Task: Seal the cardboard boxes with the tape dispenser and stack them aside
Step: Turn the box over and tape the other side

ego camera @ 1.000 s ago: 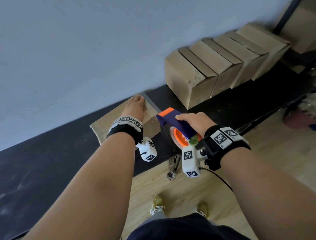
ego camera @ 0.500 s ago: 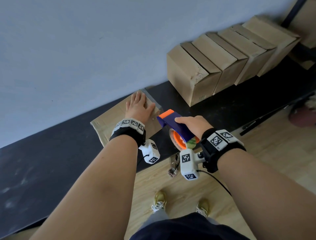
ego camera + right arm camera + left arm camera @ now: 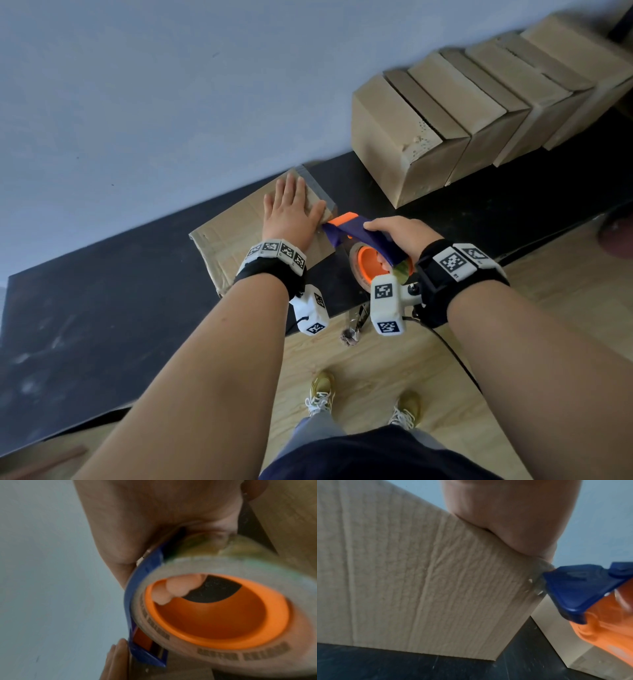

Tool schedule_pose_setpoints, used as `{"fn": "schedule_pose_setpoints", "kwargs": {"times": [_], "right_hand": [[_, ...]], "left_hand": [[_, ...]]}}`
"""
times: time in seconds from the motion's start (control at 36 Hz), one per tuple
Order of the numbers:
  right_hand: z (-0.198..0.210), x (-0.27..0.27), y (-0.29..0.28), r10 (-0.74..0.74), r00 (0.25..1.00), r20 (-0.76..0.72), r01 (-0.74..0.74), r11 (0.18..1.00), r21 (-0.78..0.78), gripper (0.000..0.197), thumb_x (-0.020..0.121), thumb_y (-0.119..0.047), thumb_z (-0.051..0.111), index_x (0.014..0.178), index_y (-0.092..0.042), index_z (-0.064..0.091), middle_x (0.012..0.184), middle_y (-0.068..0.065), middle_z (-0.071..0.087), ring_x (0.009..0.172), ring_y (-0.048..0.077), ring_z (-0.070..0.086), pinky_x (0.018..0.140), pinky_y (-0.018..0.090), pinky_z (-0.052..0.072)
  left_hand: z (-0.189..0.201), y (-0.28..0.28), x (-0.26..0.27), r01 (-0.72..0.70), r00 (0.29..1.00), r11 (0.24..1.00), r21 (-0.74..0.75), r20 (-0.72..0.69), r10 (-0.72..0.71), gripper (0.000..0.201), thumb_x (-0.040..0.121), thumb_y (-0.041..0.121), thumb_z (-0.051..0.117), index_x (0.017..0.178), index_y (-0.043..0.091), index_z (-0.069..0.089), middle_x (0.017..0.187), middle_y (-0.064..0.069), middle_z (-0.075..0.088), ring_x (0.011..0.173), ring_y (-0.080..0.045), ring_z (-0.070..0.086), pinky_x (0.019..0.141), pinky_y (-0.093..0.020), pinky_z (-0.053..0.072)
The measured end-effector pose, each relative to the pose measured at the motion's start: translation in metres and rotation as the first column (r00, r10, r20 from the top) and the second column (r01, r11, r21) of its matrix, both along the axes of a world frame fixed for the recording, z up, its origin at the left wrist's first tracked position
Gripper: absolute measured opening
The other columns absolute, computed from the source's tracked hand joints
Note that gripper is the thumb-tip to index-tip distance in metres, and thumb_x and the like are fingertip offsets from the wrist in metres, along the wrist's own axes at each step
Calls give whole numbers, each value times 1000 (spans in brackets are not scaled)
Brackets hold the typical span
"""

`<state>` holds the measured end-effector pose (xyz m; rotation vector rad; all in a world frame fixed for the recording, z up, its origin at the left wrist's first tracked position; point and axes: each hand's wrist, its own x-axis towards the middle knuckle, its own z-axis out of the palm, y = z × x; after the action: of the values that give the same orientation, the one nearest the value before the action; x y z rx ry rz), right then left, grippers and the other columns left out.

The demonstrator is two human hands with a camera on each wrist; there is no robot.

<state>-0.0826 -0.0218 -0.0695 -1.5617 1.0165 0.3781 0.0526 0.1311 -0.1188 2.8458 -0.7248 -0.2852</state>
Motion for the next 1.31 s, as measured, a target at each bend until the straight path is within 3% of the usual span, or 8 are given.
{"fn": "schedule_pose_setpoints", "kwargs": {"times": [0.08,0.19,0.36,0.44,0.67,0.81,0.94,1.31], "right_hand": [[7,5,-5,49,999,8,-49,998,48,31,83,-41,66,81,-10,65,71,9,65,57,20,58,69,32,47],[13,10,-17,105,994,10,-105,985,140,26,95,-30,57,80,-10,62,53,3,61,44,12,55,57,25,42],[23,21,-19,259,965,-45,-262,957,-125,27,88,-38,64,86,-11,63,80,9,67,69,23,61,60,29,43],[29,20,-20,299,953,-51,-302,916,-265,26,87,-38,67,83,-13,61,103,11,66,97,27,65,80,33,48],[42,28,-16,318,945,-80,-323,854,-409,34,83,-38,72,73,-13,52,72,2,55,63,15,53,54,27,38],[27,17,-2,439,861,-258,-506,682,-528,29,79,-35,73,93,-10,66,97,10,67,91,29,65,74,30,48],[-19,-3,7,340,886,-314,-446,809,-382,35,84,-42,69,74,-13,52,83,5,60,76,23,59,69,29,44],[-39,34,-4,185,957,-222,-267,863,-428,41,96,-35,50,119,-1,56,111,13,61,98,31,58,76,31,38]], "left_hand": [[0,0,1,-4,1000,1000,-7,-2,4,68,100,53,22,154,18,2,161,1,-7,147,-15,-14,118,-39,-9],[0,1,1,0,1000,1000,-15,-10,0,68,99,54,22,154,18,1,161,2,-8,147,-15,-14,118,-38,-9],[-1,0,1,-10,1000,1000,-21,-13,10,69,99,53,24,154,18,3,161,2,-7,147,-15,-13,119,-38,-8],[-1,0,1,-13,1000,1000,-26,-16,13,68,99,53,24,154,19,3,161,3,-7,147,-14,-14,118,-38,-8],[0,0,-1,-22,1000,999,-34,-9,22,69,99,53,27,154,18,4,161,3,-6,147,-14,-12,119,-38,-7],[1,-1,-1,-19,1000,999,-27,-14,18,68,99,54,24,154,19,3,161,4,-7,147,-13,-14,119,-38,-9],[-3,1,1,-13,1000,999,-30,12,14,69,99,55,23,154,19,4,161,3,-6,147,-13,-13,119,-37,-9],[-3,1,0,-19,1000,999,-46,18,20,68,99,54,23,154,19,5,161,4,-5,147,-12,-13,119,-37,-9]]}}
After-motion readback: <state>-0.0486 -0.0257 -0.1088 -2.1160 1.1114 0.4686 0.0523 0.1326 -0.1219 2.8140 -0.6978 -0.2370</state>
